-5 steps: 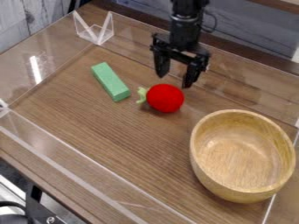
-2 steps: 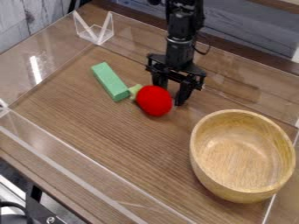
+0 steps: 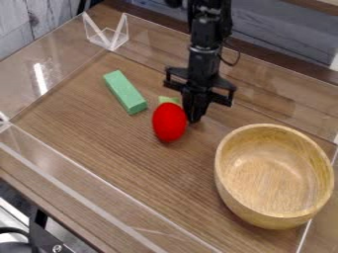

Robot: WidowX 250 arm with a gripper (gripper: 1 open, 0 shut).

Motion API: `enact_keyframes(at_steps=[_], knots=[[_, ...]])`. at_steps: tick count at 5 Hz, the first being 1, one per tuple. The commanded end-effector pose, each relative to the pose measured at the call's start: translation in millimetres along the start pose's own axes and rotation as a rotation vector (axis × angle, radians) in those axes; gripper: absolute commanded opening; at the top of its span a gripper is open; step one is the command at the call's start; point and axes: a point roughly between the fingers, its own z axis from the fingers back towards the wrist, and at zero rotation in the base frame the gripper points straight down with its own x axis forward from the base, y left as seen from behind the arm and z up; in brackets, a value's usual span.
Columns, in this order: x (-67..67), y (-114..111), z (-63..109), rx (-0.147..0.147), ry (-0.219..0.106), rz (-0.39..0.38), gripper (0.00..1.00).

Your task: Move the red object to the left side of the table

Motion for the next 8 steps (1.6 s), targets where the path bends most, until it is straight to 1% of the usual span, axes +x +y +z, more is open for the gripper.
enact_keyframes(at_steps=[1, 2, 3, 4, 6, 8], knots=[[11.1, -2, 55.3, -0.032, -0.133, 0.033, 0.0], [11.3, 4, 67.1, -0.051, -0.148, 0.084, 0.0], [3.0, 4, 63.4, -0.051, -0.135, 0.106, 1.0], [-4.0, 4, 58.6, -0.047, -0.119, 0.119, 1.0], [-13.7, 17, 41.9, -0.045, -0.108, 0.242, 1.0], [-20.9, 30, 37.2, -0.029, -0.093, 0.311, 1.0]])
